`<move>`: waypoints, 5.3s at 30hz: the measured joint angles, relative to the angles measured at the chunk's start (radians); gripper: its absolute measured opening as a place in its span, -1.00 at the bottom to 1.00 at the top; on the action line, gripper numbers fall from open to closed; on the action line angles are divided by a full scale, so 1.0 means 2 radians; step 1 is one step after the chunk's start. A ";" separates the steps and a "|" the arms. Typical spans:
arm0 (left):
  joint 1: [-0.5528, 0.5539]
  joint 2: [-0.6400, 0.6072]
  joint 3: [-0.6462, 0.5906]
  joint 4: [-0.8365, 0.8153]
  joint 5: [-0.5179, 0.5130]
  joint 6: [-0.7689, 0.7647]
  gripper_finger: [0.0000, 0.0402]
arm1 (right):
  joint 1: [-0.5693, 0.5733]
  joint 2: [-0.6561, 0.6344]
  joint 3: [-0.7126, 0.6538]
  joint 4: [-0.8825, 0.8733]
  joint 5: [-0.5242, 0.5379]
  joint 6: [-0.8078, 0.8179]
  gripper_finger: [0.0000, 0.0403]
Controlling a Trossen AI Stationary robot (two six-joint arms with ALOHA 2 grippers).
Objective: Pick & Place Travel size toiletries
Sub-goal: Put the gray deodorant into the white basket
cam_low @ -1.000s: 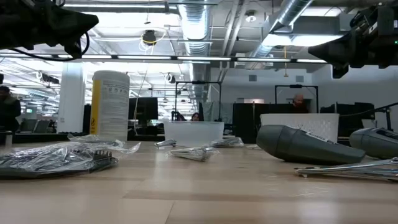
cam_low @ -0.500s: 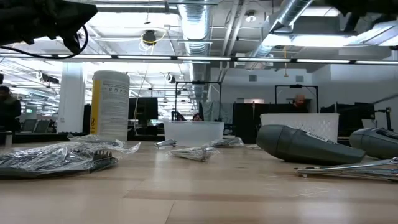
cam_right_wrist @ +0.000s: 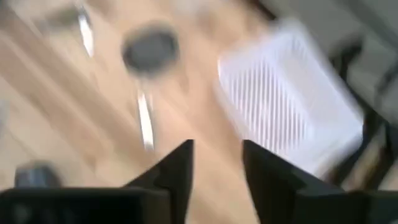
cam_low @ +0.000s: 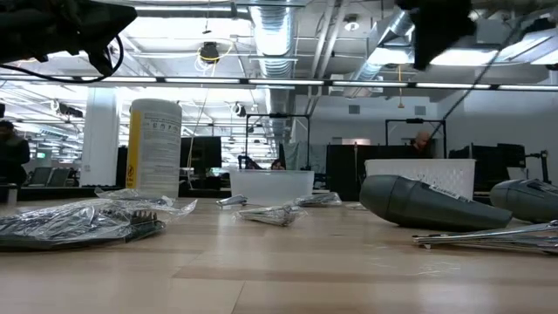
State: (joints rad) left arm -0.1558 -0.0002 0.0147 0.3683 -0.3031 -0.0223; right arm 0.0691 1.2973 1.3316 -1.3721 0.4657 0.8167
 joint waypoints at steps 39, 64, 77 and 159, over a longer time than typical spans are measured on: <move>0.000 0.000 -0.001 0.023 0.000 0.009 -0.99 | 0.175 0.109 -0.251 0.237 -0.235 0.419 0.37; 0.000 0.000 -0.001 0.032 -0.002 0.009 -0.99 | 0.160 0.166 -0.251 0.285 -0.230 0.359 0.00; 0.000 0.000 -0.001 0.034 -0.002 0.009 -0.99 | 0.160 0.166 -0.247 0.286 -0.233 0.340 0.02; 0.000 0.002 -0.001 0.087 -0.037 0.018 -0.99 | 0.006 0.000 0.078 0.792 0.072 -0.387 -0.02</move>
State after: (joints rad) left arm -0.1562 0.0036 0.0132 0.5423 -0.3763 0.0138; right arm 0.0820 1.2978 1.4869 0.2127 0.6091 0.0424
